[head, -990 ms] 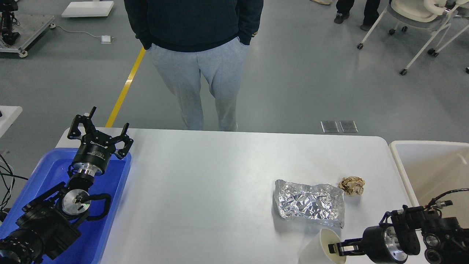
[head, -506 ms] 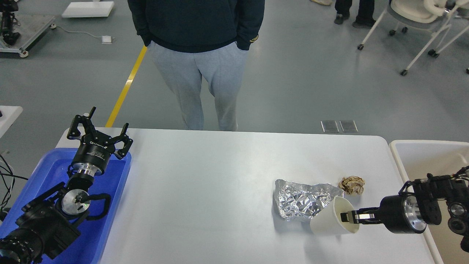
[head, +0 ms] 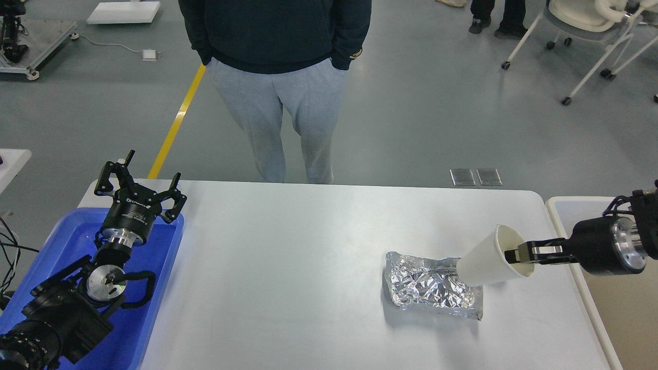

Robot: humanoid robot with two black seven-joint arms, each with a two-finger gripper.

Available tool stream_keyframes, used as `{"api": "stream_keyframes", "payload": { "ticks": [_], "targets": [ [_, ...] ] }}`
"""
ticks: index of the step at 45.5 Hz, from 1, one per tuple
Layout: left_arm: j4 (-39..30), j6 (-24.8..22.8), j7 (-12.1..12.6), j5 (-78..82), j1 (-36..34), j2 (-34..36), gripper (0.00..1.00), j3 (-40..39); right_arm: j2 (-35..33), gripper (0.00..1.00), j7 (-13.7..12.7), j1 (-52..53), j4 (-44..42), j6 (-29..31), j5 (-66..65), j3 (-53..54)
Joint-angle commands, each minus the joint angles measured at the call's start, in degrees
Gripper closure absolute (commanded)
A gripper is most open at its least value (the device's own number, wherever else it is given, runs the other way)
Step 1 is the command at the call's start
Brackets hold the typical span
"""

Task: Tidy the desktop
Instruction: 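Lift the white paper cup with the right gripper toward the white bin, then lower the cup into the white bin and open the right gripper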

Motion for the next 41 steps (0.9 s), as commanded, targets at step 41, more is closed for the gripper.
{"api": "stream_keyframes", "payload": {
  "ticks": [41],
  "targets": [
    [0.0,0.0,0.0,0.0,0.1,-0.1,0.0,0.0,-12.9,1.0,0.2,-7.3,-12.4,-5.6,27.9,5.8]
  ]
}}
